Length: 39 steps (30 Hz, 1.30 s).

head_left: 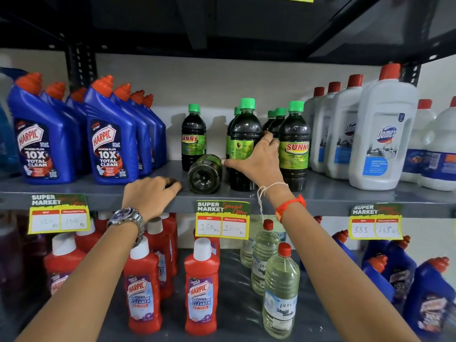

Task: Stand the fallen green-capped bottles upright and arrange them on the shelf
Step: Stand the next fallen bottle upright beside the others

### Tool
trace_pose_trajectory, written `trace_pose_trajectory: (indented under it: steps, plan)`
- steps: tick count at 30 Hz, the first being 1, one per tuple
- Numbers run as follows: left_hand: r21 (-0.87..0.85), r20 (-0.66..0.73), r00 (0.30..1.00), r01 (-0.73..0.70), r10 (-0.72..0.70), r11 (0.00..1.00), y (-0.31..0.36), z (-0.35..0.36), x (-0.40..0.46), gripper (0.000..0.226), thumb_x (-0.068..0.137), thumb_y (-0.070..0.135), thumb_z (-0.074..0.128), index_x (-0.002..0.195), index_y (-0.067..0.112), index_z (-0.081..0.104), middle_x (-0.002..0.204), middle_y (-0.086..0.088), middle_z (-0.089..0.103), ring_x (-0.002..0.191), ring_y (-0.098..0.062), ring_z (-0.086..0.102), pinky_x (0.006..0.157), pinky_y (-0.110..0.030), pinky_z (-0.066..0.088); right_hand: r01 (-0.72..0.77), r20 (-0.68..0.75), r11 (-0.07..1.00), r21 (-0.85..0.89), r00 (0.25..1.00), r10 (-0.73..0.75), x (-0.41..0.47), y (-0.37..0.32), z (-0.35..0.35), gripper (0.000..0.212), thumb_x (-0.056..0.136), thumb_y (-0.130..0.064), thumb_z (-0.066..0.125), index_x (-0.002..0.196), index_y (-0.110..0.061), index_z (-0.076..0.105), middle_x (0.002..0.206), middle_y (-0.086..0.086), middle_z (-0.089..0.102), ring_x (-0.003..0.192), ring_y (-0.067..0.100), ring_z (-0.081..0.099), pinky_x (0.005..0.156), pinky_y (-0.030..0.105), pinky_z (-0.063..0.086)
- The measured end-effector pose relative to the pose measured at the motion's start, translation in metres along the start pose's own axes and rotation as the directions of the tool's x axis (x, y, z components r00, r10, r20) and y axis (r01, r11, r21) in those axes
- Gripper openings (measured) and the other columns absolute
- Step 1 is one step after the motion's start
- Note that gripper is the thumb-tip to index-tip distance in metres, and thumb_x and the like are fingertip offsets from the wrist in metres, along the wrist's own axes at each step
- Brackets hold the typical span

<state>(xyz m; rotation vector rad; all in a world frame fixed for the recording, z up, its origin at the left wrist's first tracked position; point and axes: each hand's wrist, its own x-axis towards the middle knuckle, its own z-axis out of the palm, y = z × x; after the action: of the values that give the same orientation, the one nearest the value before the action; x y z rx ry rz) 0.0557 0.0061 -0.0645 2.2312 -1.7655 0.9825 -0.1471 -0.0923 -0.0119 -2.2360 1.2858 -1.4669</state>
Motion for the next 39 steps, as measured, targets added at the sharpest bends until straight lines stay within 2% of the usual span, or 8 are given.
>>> trace_pose_trajectory:
  steps: [4,8,12,19,28,31,35,39]
  plan:
    - [-0.026,0.009,1.0,0.022,-0.022,0.999,0.001,0.0,0.0,0.054,0.084,0.03,0.013,0.126,0.031,0.047,0.119,-0.003,0.061,0.093,-0.026,0.059,0.046,-0.024,0.02,0.016,-0.069,0.999,-0.052,0.997,-0.019,-0.004,-0.001,0.0,0.12,0.056,-0.048,0.083,0.139,0.01,0.018,0.14,0.024,0.038,0.135,0.035,0.033,0.11,0.037,0.032]
    - [-0.055,0.002,0.999,0.047,-0.047,0.997,0.002,-0.001,0.001,0.045,0.088,0.029,0.021,0.124,0.032,0.049,0.115,-0.003,0.063,0.092,-0.027,0.06,0.046,-0.024,0.021,-0.188,0.129,0.93,0.317,0.98,0.154,0.009,0.006,-0.002,0.111,0.063,-0.021,0.084,0.141,0.008,0.012,0.117,0.01,0.057,0.111,0.023,0.055,0.098,0.028,0.044]
    - [-0.062,-0.001,0.998,0.056,-0.056,0.997,0.004,-0.006,-0.001,0.043,0.09,0.03,0.022,0.123,0.032,0.049,0.109,-0.004,0.063,0.084,-0.025,0.058,0.046,-0.025,0.024,-0.289,0.265,0.771,0.567,0.951,0.162,0.012,0.02,0.001,0.081,0.071,-0.006,0.075,0.131,-0.003,0.021,0.096,0.001,0.06,0.094,0.02,0.061,0.1,0.042,0.049]
    - [-0.014,-0.028,0.999,0.035,-0.035,0.999,0.004,-0.005,-0.002,0.04,0.092,0.028,0.022,0.123,0.032,0.047,0.105,-0.006,0.063,0.085,-0.025,0.06,0.047,-0.026,0.028,-0.014,-0.038,0.997,0.078,0.999,0.017,-0.008,0.011,0.009,0.12,0.059,-0.042,0.084,0.143,0.008,0.015,0.142,0.021,0.037,0.133,0.031,0.034,0.108,0.028,0.027]
    - [-0.051,-0.03,0.998,0.049,-0.051,0.997,0.003,-0.002,0.0,0.046,0.089,0.033,0.016,0.118,0.032,0.051,0.108,-0.004,0.064,0.085,-0.025,0.06,0.046,-0.025,0.024,-0.291,0.212,0.795,0.532,0.955,0.207,0.011,0.028,0.007,0.07,0.065,-0.011,0.078,0.12,0.0,0.037,0.103,0.008,0.063,0.1,0.021,0.06,0.101,0.042,0.047]
    - [-0.074,-0.013,0.997,0.07,-0.071,0.995,0.003,-0.002,0.0,0.048,0.089,0.035,0.015,0.118,0.031,0.053,0.105,-0.004,0.064,0.078,-0.022,0.056,0.045,-0.025,0.023,-0.198,0.123,0.908,0.369,0.979,0.164,0.002,0.019,0.005,0.081,0.066,-0.026,0.082,0.124,0.0,0.031,0.114,0.011,0.06,0.104,0.023,0.057,0.094,0.029,0.047]
    - [-0.105,-0.006,0.998,0.059,-0.06,0.993,0.003,-0.005,-0.002,0.075,0.072,0.041,-0.003,0.12,0.031,0.053,0.11,-0.003,0.065,0.071,-0.019,0.045,0.045,-0.025,0.018,-0.04,-0.088,0.999,-0.023,0.995,0.038,-0.013,0.006,0.011,0.113,0.058,-0.048,0.083,0.136,0.008,0.023,0.133,0.021,0.045,0.124,0.034,0.045,0.101,0.038,0.041]
    - [-0.043,0.0,0.999,0.036,-0.036,0.998,0.004,-0.007,-0.003,0.048,0.088,0.026,0.017,0.124,0.031,0.049,0.113,-0.003,0.063,0.081,-0.024,0.057,0.044,-0.025,0.021,-0.064,-0.091,0.998,-0.007,0.994,0.064,-0.012,0.004,0.008,0.108,0.061,-0.041,0.082,0.136,0.008,0.023,0.131,0.021,0.046,0.123,0.035,0.046,0.099,0.04,0.041]
